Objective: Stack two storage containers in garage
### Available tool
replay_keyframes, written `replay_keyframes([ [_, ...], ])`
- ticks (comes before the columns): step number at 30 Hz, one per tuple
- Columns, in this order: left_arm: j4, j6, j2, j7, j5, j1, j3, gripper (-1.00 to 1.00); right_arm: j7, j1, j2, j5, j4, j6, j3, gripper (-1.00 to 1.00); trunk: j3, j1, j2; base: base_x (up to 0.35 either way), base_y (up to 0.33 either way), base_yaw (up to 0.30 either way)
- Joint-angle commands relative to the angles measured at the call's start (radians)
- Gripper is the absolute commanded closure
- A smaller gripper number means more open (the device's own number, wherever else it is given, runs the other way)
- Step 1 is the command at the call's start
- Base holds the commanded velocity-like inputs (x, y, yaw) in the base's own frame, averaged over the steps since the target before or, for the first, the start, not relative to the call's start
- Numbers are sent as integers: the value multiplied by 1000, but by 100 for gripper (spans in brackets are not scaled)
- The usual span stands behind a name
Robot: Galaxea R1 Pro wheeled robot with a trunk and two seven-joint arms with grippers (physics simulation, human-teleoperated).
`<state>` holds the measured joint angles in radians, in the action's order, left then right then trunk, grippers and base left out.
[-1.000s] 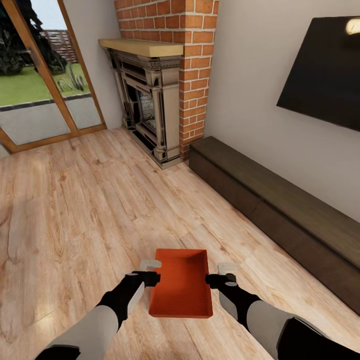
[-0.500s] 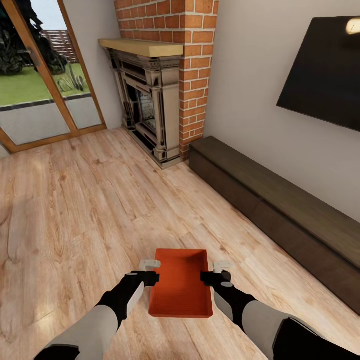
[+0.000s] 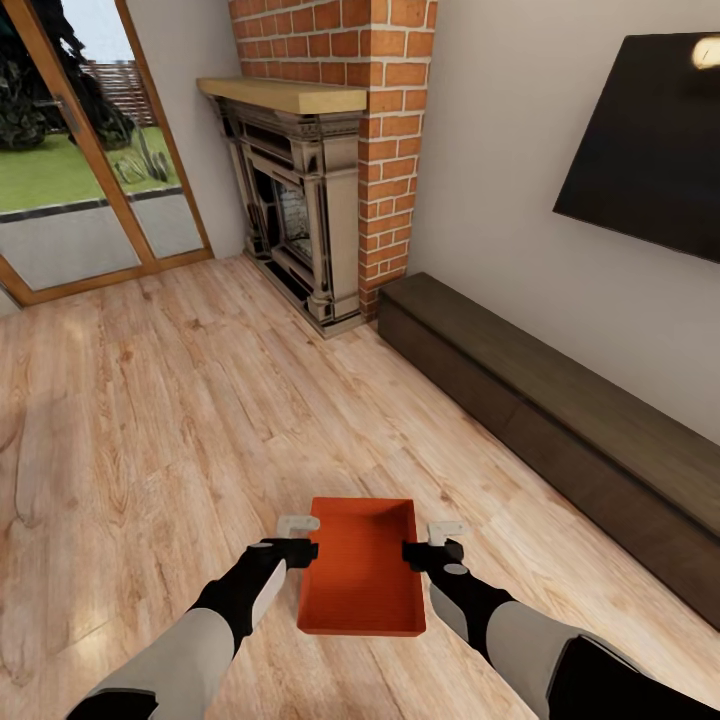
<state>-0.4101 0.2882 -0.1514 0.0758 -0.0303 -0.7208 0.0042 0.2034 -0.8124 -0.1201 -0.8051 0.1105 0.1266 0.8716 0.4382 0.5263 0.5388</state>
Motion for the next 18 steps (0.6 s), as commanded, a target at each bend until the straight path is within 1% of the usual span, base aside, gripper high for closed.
replay_keyframes([
  [1, -2, 6, 0, 2, -3, 0, 0, -100, 4, -1, 0, -9, 0, 0, 9, -100, 1, 0, 1, 0, 0, 0],
  [12, -4, 5, 1, 2, -2, 0, 0, -100, -4, -1, 1, -9, 0, -11, 9, -100, 1, 0, 1, 0, 0, 0],
  [18, -22, 5, 3, 2, -2, 0, 1, -100, -4, -1, 2, -9, 0, -11, 9, -100, 1, 0, 1, 0, 0, 0],
])
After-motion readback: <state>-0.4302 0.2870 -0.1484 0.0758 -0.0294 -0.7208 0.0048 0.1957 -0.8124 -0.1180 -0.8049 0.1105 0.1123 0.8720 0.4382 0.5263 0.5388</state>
